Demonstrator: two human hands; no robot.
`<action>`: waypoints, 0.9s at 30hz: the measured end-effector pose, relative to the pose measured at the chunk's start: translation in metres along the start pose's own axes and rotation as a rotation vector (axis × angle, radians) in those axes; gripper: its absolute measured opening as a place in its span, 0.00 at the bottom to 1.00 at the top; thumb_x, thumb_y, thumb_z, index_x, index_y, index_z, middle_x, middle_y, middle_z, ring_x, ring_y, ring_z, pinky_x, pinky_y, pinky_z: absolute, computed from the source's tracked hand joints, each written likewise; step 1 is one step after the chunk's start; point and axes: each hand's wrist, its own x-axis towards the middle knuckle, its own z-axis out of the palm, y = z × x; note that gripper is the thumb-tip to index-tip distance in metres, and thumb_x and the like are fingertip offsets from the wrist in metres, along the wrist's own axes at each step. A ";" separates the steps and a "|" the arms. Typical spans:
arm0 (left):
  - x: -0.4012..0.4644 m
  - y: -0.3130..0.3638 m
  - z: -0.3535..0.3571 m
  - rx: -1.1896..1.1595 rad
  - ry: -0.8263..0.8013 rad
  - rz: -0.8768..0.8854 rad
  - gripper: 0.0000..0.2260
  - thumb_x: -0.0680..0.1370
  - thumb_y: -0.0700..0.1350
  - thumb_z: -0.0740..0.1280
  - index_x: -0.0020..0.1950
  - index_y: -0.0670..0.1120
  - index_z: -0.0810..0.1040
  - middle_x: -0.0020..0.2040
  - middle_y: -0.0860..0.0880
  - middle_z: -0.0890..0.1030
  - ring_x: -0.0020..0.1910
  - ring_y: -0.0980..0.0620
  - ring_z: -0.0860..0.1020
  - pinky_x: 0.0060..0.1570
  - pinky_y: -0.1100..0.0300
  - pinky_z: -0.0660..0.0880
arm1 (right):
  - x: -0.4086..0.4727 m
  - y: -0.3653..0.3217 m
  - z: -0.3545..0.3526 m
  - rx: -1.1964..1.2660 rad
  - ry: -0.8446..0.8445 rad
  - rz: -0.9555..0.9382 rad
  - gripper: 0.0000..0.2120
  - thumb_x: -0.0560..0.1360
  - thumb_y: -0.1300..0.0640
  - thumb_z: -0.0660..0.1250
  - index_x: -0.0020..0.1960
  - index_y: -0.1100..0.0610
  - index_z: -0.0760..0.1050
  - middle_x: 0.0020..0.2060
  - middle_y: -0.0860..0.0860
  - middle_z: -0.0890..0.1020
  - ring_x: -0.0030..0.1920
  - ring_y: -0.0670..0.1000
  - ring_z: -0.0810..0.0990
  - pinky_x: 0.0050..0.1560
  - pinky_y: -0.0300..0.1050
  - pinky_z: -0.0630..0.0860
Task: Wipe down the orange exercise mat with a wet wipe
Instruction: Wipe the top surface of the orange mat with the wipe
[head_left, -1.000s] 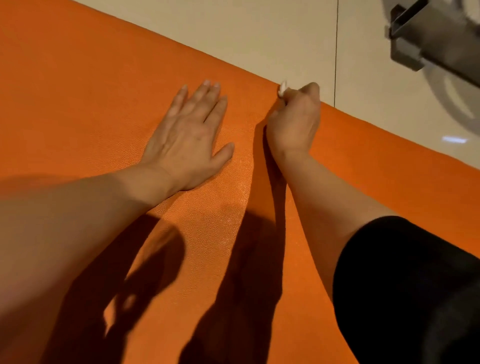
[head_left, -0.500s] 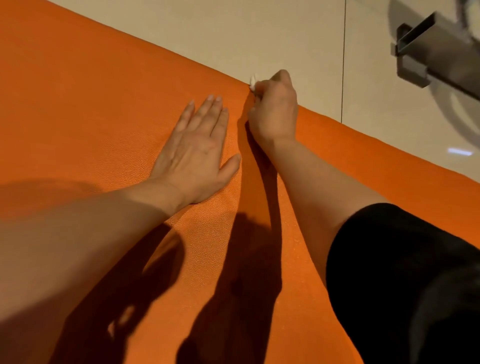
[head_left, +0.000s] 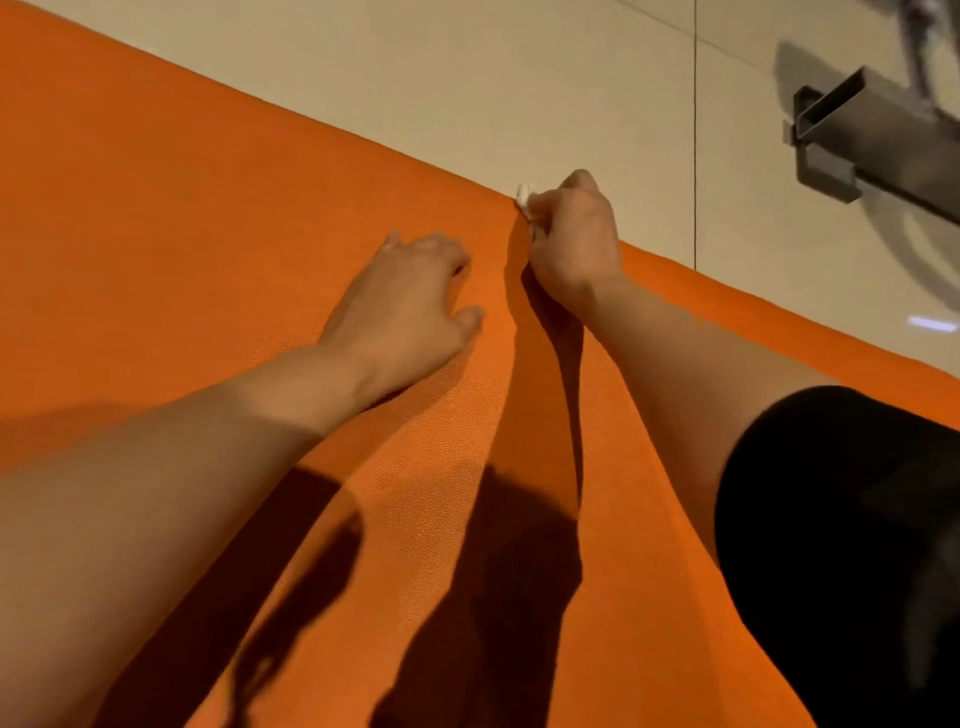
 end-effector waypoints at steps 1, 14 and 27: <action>-0.006 -0.008 -0.007 -0.027 0.064 0.002 0.24 0.77 0.48 0.68 0.71 0.43 0.70 0.73 0.44 0.69 0.74 0.47 0.64 0.75 0.52 0.50 | -0.003 0.007 -0.003 -0.016 0.018 0.044 0.11 0.77 0.68 0.58 0.51 0.66 0.79 0.53 0.59 0.71 0.50 0.59 0.75 0.44 0.41 0.66; -0.042 -0.049 0.006 0.384 0.097 -0.039 0.29 0.81 0.58 0.46 0.78 0.44 0.56 0.79 0.45 0.56 0.78 0.49 0.51 0.76 0.46 0.47 | -0.011 -0.006 0.013 -0.020 0.104 0.001 0.11 0.78 0.67 0.59 0.54 0.65 0.79 0.46 0.55 0.68 0.45 0.58 0.73 0.41 0.42 0.63; -0.040 -0.049 0.007 0.424 0.081 -0.047 0.29 0.81 0.57 0.45 0.78 0.45 0.55 0.79 0.45 0.55 0.78 0.48 0.50 0.76 0.46 0.47 | -0.037 -0.015 0.015 -0.078 0.131 -0.038 0.13 0.75 0.69 0.58 0.56 0.65 0.77 0.46 0.56 0.68 0.45 0.57 0.71 0.37 0.40 0.55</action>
